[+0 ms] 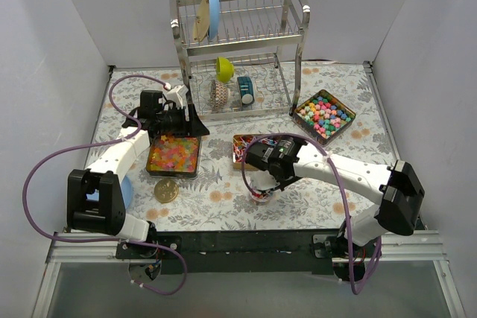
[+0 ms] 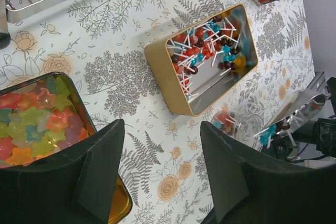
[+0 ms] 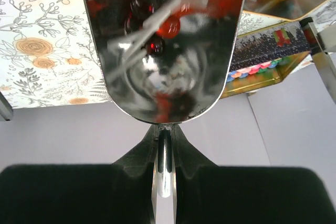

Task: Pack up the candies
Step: Place the fake candies in the packing bottle.

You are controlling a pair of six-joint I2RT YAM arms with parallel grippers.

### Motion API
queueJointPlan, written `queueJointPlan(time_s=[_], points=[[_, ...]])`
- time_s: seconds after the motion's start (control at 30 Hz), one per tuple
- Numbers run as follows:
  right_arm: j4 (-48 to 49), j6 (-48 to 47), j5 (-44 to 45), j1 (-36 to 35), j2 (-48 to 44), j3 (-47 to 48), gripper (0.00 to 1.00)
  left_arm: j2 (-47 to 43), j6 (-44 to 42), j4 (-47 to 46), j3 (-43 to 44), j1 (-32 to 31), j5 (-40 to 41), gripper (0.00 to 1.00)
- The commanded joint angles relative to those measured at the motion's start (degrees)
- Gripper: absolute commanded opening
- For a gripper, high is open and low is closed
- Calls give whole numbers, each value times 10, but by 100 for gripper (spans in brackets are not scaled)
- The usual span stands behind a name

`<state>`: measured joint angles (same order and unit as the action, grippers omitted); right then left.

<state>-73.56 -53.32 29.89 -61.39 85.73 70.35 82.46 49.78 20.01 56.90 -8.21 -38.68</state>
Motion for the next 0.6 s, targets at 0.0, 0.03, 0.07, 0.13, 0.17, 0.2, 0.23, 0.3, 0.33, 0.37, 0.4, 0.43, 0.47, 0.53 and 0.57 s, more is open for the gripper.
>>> queueJointPlan(time_s=[0.0, 0.03, 0.07, 0.13, 0.17, 0.2, 0.23, 0.3, 0.33, 0.37, 0.4, 0.43, 0.47, 0.53, 0.57], points=[[-15, 5, 50, -16, 2, 15, 1, -27, 11, -25, -5, 3, -7, 60], [-14, 6, 59, -18, 2, 15, 1, -26, 13, -26, -5, 3, -7, 60], [-14, 3, 62, -19, 2, 15, 1, -25, 13, -26, -3, 4, -7, 60], [-14, 1, 71, -22, 1, 14, 1, -20, 15, -26, -1, 3, -11, 60], [-15, 1, 73, -22, 0, 15, 1, -19, 15, -26, 0, 3, -15, 60], [-15, 0, 74, -23, 0, 14, 1, -17, 15, -26, 0, 4, -15, 60], [-15, -1, 79, -24, 0, 13, 1, -13, 15, -26, 1, 3, -15, 60], [-14, 1, 80, -27, -1, 14, 1, -10, 15, -26, 1, 3, -15, 60], [-15, 1, 80, -29, -2, 13, 1, -7, 16, -26, 2, 3, -15, 60], [-15, 1, 81, -29, -4, 12, 1, -6, 16, -26, 2, 3, -16, 60], [-15, 1, 82, -30, -5, 10, 1, -6, 15, -26, 3, 3, -16, 60], [-15, 1, 83, -31, -7, 8, 1, -5, 16, -26, 4, 3, -16, 60], [-15, 1, 81, -31, -9, 9, 1, -5, 15, -26, 3, 3, -17, 60], [-13, 3, 78, -31, -12, 15, 1, -8, 9, -25, 2, 3, -42, 55], [-13, 10, 68, -30, -11, 32, 1, -13, 6, -26, -3, 3, -57, 50]])
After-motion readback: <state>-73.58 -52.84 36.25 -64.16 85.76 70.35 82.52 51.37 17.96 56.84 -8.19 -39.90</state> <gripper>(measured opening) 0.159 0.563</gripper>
